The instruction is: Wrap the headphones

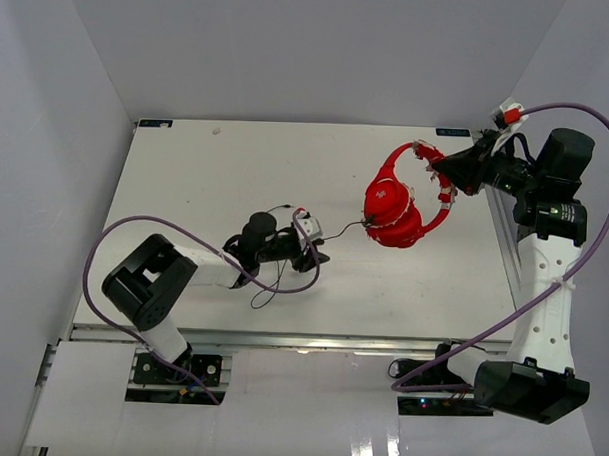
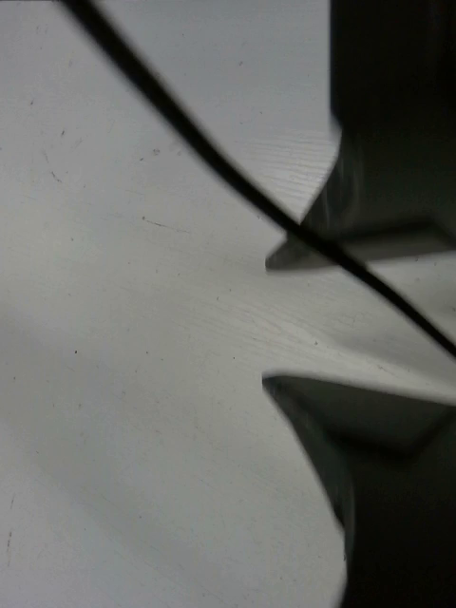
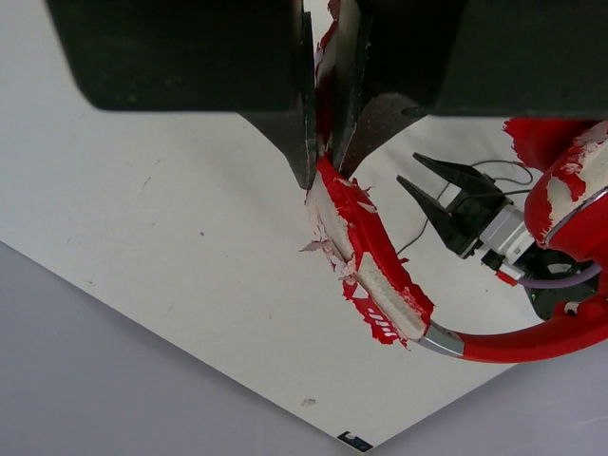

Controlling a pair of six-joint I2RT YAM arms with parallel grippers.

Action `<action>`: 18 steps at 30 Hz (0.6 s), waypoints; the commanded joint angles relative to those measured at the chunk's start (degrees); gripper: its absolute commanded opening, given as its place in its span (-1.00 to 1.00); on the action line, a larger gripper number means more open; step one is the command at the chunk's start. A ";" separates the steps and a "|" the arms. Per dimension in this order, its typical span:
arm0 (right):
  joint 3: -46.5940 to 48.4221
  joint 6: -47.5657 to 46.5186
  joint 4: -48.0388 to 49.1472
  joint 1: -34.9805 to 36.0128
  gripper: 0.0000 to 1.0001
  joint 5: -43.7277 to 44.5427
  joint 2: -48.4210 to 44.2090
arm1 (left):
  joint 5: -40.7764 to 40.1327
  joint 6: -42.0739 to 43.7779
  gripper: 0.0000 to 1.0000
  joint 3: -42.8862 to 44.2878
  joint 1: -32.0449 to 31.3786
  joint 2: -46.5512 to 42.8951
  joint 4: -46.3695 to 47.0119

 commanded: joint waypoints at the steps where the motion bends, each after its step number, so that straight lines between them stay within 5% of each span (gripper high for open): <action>1: 4.69 6.94 1.74 -0.48 -0.85 0.88 0.30 | 1.76 -1.21 -0.42 -1.30 1.21 -3.13 5.47; 5: 2.05 11.98 6.02 -0.46 -0.85 6.84 -0.02 | 6.03 -3.78 -1.00 -0.88 1.25 -7.03 2.78; 11: -5.18 24.56 14.27 4.17 -0.85 20.40 -1.71 | 8.10 -9.86 -1.00 -1.20 -0.97 -10.88 2.52; 14: -7.42 32.32 16.11 13.04 -0.85 31.65 -1.85 | 4.72 -10.76 -1.00 1.45 -4.68 -7.93 0.32; 18: -6.64 46.27 19.64 13.76 -0.85 30.27 2.59 | 2.04 -16.53 -1.00 3.81 -6.63 -2.34 2.07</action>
